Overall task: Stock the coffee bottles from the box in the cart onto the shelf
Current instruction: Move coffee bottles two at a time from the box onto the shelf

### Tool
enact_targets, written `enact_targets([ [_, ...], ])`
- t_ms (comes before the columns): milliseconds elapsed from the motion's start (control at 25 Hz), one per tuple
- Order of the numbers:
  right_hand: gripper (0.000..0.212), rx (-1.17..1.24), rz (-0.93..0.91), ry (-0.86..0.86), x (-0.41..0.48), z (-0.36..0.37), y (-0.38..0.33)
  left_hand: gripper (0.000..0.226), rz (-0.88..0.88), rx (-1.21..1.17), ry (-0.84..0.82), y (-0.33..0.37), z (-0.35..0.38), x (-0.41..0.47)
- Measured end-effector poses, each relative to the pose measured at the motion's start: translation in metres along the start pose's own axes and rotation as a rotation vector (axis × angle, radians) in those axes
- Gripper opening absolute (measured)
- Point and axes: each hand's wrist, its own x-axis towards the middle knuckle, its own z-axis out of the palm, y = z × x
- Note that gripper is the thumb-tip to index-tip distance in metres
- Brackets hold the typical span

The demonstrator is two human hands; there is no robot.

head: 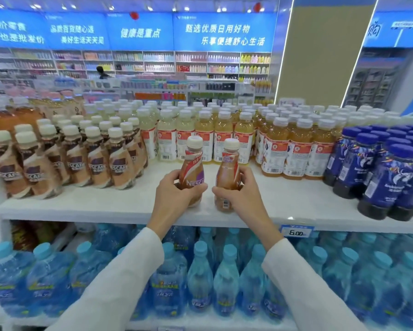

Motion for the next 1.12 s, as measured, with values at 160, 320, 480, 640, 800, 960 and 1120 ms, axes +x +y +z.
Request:
enact_targets([
  [160, 0.076, -0.034, -0.003, -0.011, 0.006, 0.003, 0.014, 0.055, 0.019, 0.002, 0.002, -0.016, 0.002, 0.005],
  [320, 0.090, -0.283, -0.044, 0.105, 0.003, 0.009, 0.018, 0.072, 0.065, 0.056, 0.003, -0.015, -0.007, 0.002],
  [480, 0.080, -0.377, -0.008, 0.180, 0.002, 0.015, 0.018, 0.074, 0.064, 0.109, -0.017, -0.016, -0.012, 0.000],
  [640, 0.071, -0.089, 0.086, -0.203, 0.014, -0.005, 0.018, 0.059, 0.045, 0.090, -0.160, -0.017, -0.023, 0.011],
  [800, 0.076, -0.211, -0.010, -0.063, 0.003, 0.006, 0.020, 0.058, 0.072, 0.068, -0.199, -0.021, -0.025, 0.009],
  [960, 0.072, -0.248, -0.030, -0.023, 0.002, 0.007, 0.019, 0.061, 0.078, 0.045, -0.184, -0.021, -0.024, 0.003],
  [1120, 0.078, -0.267, -0.029, 0.041, -0.011, 0.012, 0.019, 0.068, 0.095, 0.073, -0.115, -0.019, -0.018, -0.006],
])
